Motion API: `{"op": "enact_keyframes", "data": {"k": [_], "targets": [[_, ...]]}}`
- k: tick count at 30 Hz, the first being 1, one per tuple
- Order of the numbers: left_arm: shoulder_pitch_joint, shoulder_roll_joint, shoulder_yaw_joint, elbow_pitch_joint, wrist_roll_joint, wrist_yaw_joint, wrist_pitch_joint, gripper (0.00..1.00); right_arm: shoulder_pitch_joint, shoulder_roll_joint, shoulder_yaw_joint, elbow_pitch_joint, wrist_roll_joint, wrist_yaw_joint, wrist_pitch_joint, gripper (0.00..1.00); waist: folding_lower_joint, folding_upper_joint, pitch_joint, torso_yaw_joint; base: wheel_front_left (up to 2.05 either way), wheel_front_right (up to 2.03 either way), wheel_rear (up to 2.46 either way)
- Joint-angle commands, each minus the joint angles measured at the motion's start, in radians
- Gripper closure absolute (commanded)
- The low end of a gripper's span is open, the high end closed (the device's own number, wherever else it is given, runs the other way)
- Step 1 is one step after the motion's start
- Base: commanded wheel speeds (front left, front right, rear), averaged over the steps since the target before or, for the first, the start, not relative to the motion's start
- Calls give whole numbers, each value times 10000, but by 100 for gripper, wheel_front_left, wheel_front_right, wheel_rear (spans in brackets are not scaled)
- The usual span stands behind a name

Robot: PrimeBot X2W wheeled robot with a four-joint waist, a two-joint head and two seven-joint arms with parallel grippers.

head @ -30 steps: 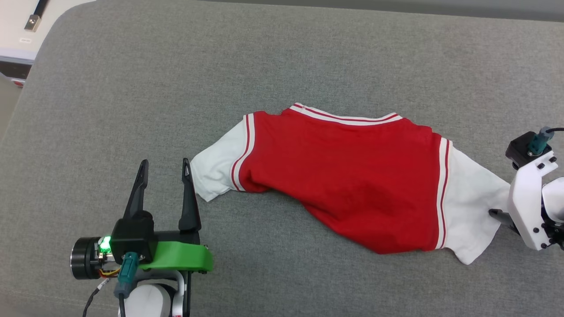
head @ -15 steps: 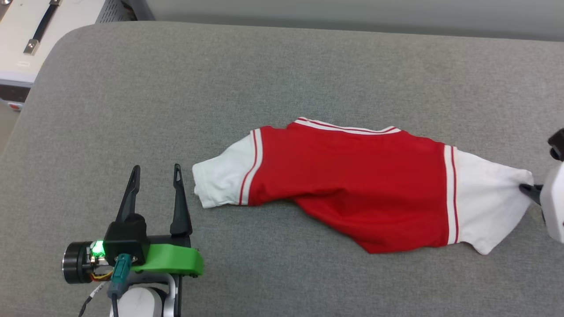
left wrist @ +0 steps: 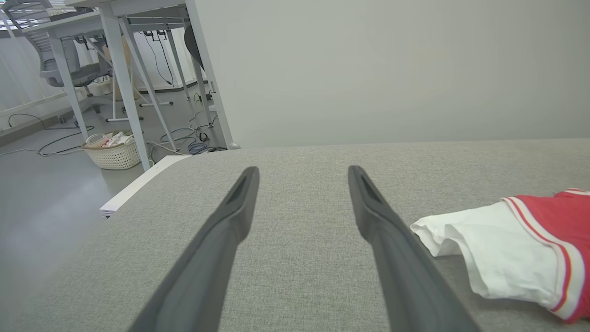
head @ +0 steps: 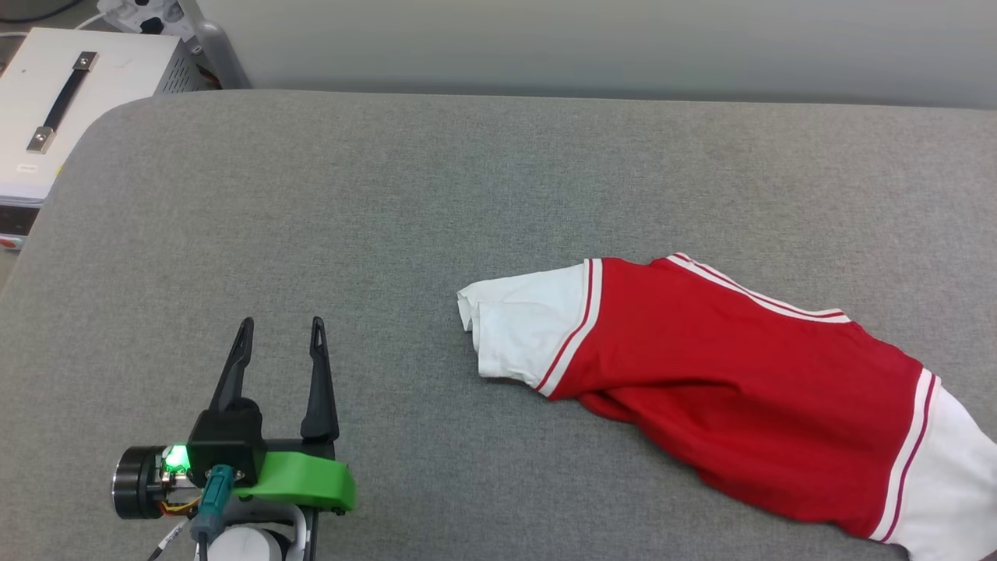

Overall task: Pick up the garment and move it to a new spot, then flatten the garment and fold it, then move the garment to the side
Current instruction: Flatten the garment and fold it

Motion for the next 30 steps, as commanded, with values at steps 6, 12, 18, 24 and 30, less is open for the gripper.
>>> {"op": "enact_keyframes", "data": {"k": [6,12,18,24,30], "targets": [[-103,117,171,172,113,-306,-57,0,13,744,-745,135,-474,-7,-1286,0,0,0,-238,-167,0,0,0],[-975,602,176,815,-244,-1306,-57,0,61,1257,-2646,-643,-2011,-7,-3992,0,0,0,-552,-480,0,0,0],[-2985,1304,-376,1786,-1193,-2157,1279,0,747,2584,-4329,-2132,-3667,-7,-5190,0,0,0,-462,-842,0,0,0],[-5038,2291,-2344,2427,-3302,-2259,4733,0,1330,3829,-5270,-3797,-4803,-7,-5017,0,0,0,-136,-1317,0,0,0],[-6814,3195,-4470,2604,-5489,-2262,7988,0,1634,4692,-5585,-5027,-5329,-7,-4777,0,0,0,291,-1762,0,0,0]]}}
